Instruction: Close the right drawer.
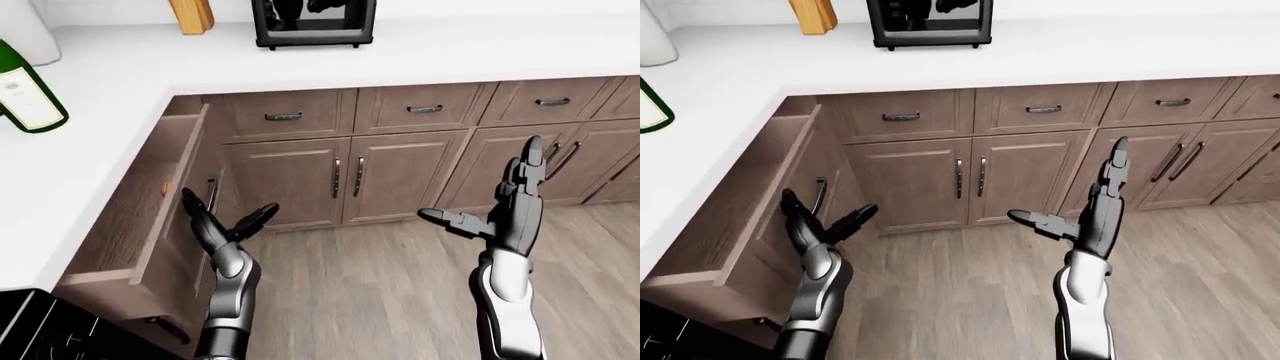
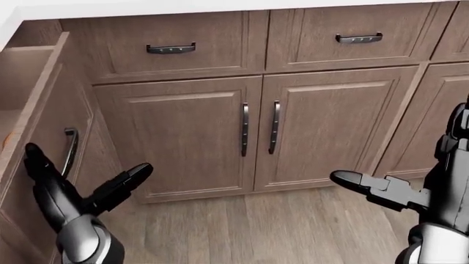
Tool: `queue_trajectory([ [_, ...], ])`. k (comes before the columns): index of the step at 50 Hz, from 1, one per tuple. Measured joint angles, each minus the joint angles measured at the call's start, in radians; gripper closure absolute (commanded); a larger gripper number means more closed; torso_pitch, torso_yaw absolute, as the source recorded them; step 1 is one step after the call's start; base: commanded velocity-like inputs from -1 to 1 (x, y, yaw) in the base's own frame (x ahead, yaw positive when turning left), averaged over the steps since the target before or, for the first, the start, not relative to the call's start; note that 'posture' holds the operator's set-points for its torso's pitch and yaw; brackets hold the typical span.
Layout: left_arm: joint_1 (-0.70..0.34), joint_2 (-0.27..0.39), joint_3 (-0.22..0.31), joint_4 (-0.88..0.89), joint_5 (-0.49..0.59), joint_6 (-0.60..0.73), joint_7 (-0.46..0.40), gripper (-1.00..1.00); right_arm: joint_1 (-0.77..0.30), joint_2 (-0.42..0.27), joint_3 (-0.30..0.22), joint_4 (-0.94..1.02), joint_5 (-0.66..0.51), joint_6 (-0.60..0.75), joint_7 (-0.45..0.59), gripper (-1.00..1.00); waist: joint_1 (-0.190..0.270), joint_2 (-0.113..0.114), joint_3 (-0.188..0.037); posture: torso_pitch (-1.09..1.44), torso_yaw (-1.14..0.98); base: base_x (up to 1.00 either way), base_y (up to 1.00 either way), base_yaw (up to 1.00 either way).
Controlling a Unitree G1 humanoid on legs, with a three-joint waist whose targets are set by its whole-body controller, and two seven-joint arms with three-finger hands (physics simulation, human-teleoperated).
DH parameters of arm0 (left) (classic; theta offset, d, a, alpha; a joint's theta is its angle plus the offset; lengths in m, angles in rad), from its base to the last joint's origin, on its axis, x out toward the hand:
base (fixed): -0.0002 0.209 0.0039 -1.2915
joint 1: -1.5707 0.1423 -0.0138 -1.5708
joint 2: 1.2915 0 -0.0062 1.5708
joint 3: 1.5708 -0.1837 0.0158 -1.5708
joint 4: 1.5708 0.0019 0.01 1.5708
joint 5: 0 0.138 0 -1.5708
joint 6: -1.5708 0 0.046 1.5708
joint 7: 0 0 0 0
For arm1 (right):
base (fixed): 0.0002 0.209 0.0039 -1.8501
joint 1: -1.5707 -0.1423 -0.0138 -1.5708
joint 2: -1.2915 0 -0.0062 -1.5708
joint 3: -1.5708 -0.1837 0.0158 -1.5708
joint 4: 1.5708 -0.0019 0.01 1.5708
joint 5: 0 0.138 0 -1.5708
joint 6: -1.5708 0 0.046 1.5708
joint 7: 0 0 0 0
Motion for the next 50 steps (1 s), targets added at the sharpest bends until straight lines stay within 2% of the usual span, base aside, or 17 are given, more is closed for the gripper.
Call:
queue_trajectory([
  [50, -0.092, 0.139, 0.099, 0.201, -0.138, -0.085, 0.018, -1.00, -0.001, 0.001, 0.004, 0.007, -0.005, -0.002, 0.001, -1.00, -0.007, 0.013, 0.001, 0.00, 0.00, 0.00, 0.00, 0.00],
])
